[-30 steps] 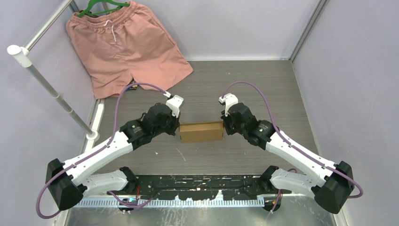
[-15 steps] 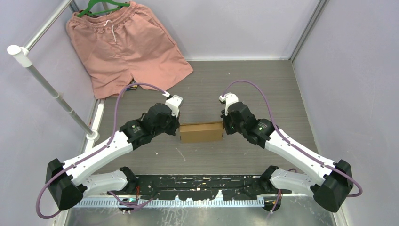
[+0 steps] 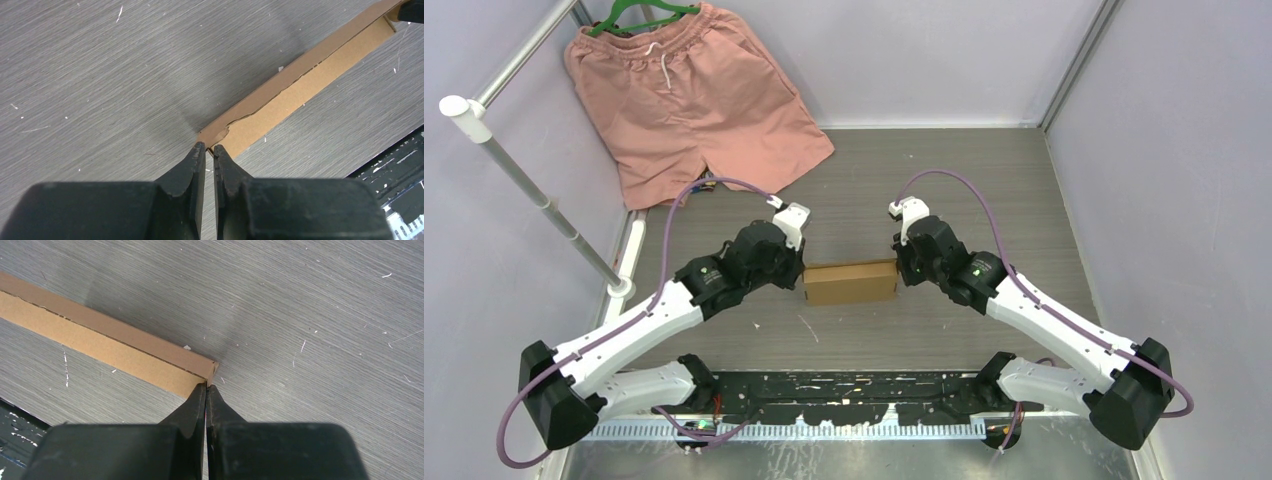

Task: Fold the paper box
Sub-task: Close the paper box at the center of the board.

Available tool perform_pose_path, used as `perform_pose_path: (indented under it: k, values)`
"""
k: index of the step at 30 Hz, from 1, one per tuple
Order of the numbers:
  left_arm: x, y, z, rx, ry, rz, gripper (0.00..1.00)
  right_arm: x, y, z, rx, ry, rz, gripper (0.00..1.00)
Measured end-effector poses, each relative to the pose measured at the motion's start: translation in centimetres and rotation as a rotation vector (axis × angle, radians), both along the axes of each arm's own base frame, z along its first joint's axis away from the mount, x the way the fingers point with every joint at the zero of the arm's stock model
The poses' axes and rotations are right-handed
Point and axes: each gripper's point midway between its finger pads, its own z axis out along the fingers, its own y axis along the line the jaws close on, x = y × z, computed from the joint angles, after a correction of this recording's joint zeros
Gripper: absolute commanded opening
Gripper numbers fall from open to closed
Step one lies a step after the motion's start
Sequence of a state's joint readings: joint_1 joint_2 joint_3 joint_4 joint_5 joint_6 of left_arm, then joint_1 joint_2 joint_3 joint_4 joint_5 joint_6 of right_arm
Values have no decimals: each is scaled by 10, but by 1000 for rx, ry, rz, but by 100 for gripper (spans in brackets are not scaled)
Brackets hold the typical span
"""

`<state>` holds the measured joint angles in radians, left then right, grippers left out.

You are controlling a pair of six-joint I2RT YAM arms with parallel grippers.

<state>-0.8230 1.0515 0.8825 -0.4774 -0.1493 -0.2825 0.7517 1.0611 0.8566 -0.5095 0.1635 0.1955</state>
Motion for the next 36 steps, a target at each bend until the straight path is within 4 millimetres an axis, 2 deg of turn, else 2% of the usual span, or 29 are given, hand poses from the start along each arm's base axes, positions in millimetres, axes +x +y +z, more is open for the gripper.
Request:
perform_pose_path:
  k: [15,21,25,36]
  values:
    - [0,12,5,20,-23,35,9,2,2,0,-3,3,2,1]
    - [1,13,3,27,-24,38,21,2,2,1,-2,3,2,1]
    - [0,14,0,33,-19,38,26,2,2,2,-1,1,2,1]
    - [-3,17,-11,51,-1,38,20,2,3,2,0,0,2,1]
